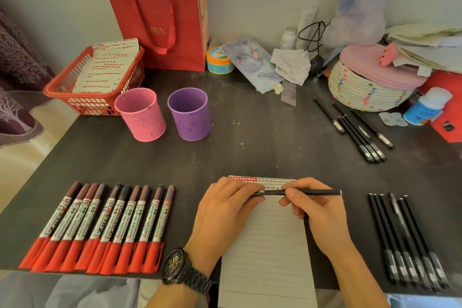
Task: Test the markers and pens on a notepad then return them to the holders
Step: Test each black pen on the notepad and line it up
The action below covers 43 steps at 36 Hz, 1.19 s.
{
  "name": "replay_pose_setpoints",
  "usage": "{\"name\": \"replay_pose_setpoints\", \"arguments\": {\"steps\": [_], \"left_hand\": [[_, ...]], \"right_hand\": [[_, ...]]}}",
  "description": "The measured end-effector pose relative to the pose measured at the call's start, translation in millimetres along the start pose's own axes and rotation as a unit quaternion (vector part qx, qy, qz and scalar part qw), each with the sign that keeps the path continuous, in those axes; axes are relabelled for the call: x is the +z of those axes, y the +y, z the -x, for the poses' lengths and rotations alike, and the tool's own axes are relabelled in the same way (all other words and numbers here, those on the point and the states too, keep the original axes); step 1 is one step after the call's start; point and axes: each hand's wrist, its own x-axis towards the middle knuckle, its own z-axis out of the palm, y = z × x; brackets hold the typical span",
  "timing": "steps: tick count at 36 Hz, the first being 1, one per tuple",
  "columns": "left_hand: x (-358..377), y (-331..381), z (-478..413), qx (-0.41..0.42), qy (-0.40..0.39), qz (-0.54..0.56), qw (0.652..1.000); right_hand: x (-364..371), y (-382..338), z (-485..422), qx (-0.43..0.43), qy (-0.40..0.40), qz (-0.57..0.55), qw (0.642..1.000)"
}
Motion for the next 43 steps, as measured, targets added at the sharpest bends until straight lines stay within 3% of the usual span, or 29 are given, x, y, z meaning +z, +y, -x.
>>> {"name": "replay_pose_setpoints", "arguments": {"steps": [11, 20, 27, 30, 33, 36, 43], "left_hand": [[1, 0, 2, 0.071, 0.025, -0.02, 0.997], [8, -4, 0, 0.065, 0.021, -0.011, 0.998], [10, -5, 1, -0.092, -0.059, 0.006, 0.994], [9, -5, 2, -0.098, -0.066, 0.012, 0.993], [9, -8, 3, -0.09, -0.079, 0.013, 0.993], [9, -8, 3, -0.092, -0.078, 0.017, 0.993], [7, -7, 3, -0.092, -0.082, 0.021, 0.992]], "right_hand": [[11, -14, -1, 0.003, -0.04, 0.056, 0.998], [13, -8, -2, -0.005, -0.057, 0.092, 0.994], [-7, -17, 4, 0.074, 0.028, 0.041, 0.996], [-40, -28, 14, 0.116, 0.075, 0.016, 0.99], [-85, -44, 25, 0.118, 0.12, 0.085, 0.982], [-138, -65, 39, 0.142, 0.107, 0.244, 0.953], [-205, -94, 52, 0.263, 0.026, 0.497, 0.826]]}}
